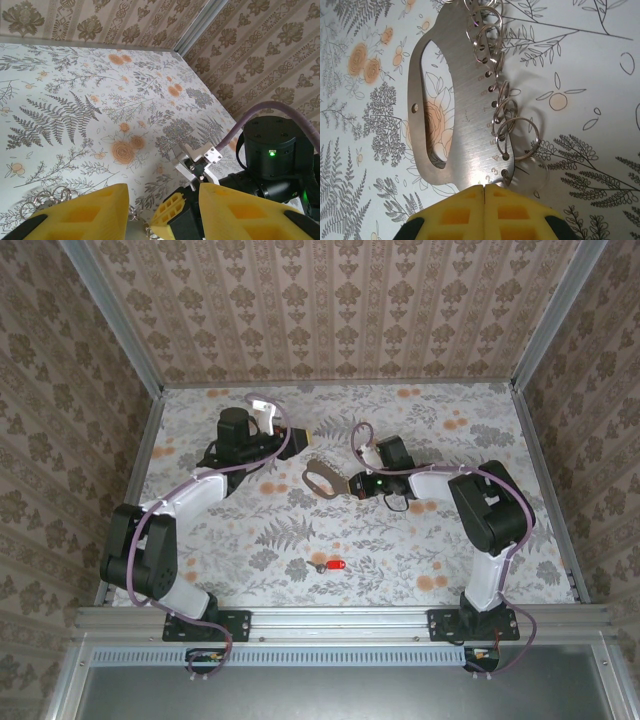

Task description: Put the keys on the keyring

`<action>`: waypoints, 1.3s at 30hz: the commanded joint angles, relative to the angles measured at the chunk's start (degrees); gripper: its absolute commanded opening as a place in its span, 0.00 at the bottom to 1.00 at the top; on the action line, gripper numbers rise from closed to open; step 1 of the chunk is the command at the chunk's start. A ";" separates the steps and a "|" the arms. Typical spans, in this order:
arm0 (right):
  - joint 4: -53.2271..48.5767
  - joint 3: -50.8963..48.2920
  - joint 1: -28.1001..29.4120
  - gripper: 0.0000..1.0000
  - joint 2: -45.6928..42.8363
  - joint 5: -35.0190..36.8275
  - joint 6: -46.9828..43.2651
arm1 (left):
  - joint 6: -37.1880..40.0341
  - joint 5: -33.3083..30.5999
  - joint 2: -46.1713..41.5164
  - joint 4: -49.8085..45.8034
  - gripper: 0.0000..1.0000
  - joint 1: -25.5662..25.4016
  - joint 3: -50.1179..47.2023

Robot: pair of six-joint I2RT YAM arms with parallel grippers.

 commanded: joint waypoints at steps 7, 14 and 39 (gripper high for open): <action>0.13 -1.25 0.40 0.00 -2.19 0.90 -0.47 | -0.52 1.02 0.09 1.39 0.43 0.07 0.59; -3.15 1.83 0.62 0.00 -5.83 2.51 -1.98 | -0.52 1.11 -0.03 1.34 0.44 0.10 0.41; -2.73 10.49 0.59 0.00 -12.13 -7.72 -4.49 | 0.37 4.29 0.90 1.04 0.44 0.05 0.90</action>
